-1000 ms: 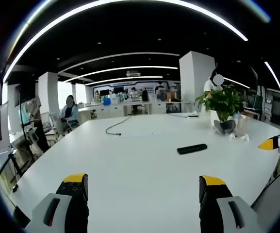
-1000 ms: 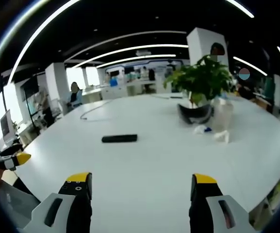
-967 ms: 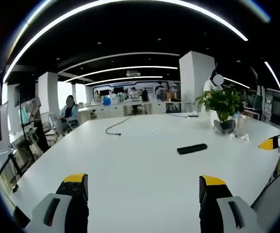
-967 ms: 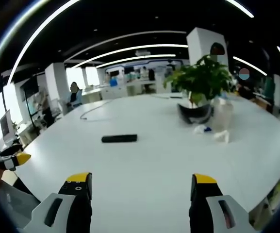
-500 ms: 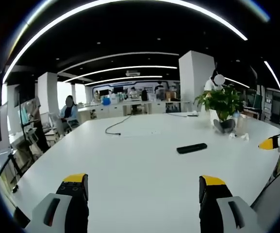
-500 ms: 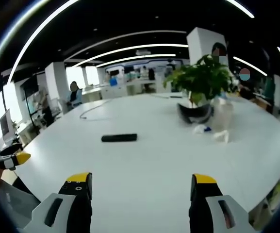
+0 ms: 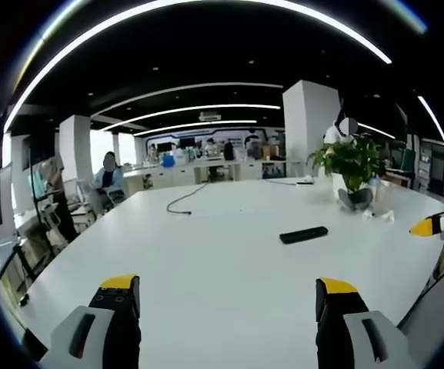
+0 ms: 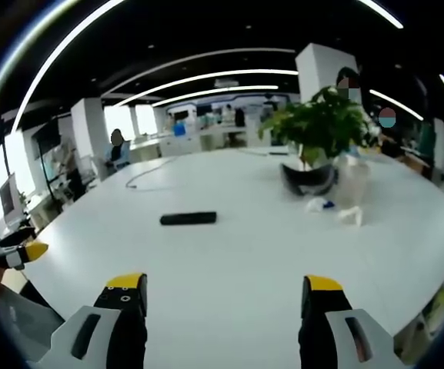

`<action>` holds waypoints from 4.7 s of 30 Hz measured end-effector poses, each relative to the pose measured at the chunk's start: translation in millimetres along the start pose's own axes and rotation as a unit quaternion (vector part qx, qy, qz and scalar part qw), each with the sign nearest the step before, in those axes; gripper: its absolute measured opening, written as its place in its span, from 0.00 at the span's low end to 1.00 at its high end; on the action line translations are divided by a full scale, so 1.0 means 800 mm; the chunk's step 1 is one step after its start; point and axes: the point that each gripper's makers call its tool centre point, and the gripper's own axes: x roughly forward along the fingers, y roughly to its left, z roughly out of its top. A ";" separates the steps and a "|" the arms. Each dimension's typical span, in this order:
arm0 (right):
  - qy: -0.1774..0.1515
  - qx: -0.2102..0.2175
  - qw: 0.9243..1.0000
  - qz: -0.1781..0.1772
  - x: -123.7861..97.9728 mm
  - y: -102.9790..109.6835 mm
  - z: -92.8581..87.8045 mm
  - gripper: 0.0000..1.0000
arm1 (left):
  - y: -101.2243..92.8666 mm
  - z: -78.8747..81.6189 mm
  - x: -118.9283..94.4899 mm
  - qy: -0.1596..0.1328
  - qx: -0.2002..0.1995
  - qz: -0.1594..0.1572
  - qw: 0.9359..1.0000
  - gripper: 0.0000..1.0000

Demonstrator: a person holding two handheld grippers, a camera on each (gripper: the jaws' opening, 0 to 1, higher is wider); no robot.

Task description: Press the specified remote control buttons in sequence, fully releasing each button before pressing the next.

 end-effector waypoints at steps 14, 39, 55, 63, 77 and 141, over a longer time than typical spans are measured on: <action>0.001 -0.001 1.000 0.002 0.001 0.000 0.000 0.80 | 0.000 0.001 0.000 -0.002 0.002 0.000 1.000 0.98; -0.001 0.003 1.000 0.001 0.000 0.000 0.000 0.78 | 0.001 0.002 0.000 -0.003 0.004 0.000 1.000 0.98; 0.001 0.001 1.000 0.002 0.001 0.000 -0.001 0.78 | -0.001 -0.001 0.001 0.000 0.008 -0.003 1.000 0.98; 0.003 0.000 1.000 0.001 0.001 -0.001 -0.002 0.78 | -0.002 -0.001 0.001 0.002 0.008 -0.003 1.000 0.98; 0.004 0.000 1.000 0.002 0.001 0.000 -0.002 0.77 | -0.003 -0.002 0.001 0.005 0.011 -0.005 1.000 0.98; 0.019 -0.002 1.000 -0.001 0.002 -0.001 -0.007 0.64 | -0.117 0.072 0.192 0.137 0.179 -0.291 0.930 0.79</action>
